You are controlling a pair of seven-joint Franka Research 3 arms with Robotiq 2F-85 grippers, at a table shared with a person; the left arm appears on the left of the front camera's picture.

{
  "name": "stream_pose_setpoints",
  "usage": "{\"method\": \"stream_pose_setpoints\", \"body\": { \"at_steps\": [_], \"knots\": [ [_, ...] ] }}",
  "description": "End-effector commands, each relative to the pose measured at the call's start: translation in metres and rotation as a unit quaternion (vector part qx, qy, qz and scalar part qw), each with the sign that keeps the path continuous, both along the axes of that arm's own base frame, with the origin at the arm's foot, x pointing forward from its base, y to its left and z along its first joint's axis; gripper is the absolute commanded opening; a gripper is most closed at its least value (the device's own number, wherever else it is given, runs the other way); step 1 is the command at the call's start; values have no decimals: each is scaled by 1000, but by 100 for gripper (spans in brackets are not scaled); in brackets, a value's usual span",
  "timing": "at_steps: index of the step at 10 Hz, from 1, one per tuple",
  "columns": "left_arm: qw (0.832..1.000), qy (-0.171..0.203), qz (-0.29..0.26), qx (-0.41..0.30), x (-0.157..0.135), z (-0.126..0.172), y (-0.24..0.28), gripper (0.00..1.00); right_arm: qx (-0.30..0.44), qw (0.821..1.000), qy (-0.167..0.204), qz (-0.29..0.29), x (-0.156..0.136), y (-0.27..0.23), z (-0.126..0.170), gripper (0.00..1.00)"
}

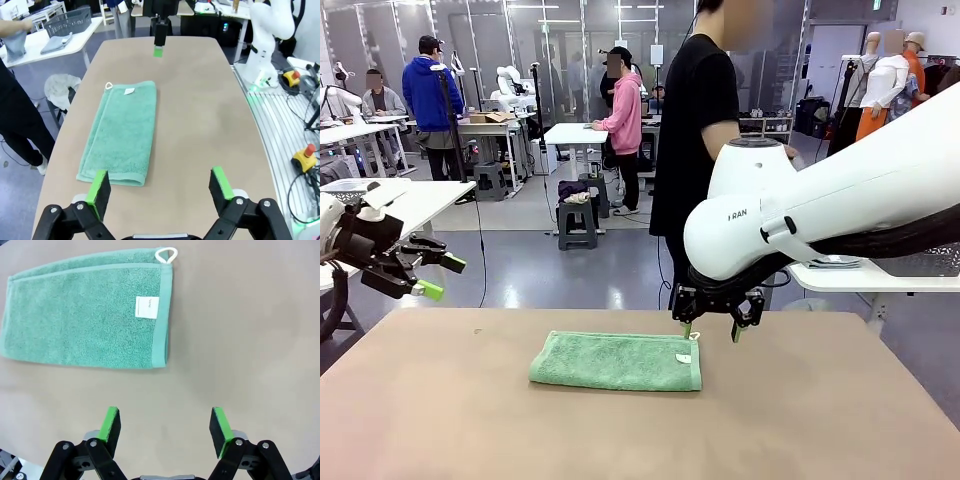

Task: Fold the towels and place them in the basket.
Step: When a person lays out a Towel with hook on the table, fold it in half twice.

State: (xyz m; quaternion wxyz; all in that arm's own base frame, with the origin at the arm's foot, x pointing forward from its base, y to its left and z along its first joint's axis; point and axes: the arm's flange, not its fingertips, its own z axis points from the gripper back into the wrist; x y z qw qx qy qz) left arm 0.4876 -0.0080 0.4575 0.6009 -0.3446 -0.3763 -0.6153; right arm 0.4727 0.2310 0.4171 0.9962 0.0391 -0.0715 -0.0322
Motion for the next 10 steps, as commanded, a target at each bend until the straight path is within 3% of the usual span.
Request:
{"method": "stream_pose_setpoints", "body": {
  "at_steps": [1,7,10],
  "knots": [
    [1000,-3,3,2,-2,1,-1,100,2,1000,-11,-29,16,10,-17,90],
    [1000,-3,3,2,-2,1,-1,100,-17,997,-50,-60,55,14,-92,90],
    [1000,-3,3,2,-2,1,-1,100,-21,996,-59,-71,70,21,-114,90]
  ]
}}
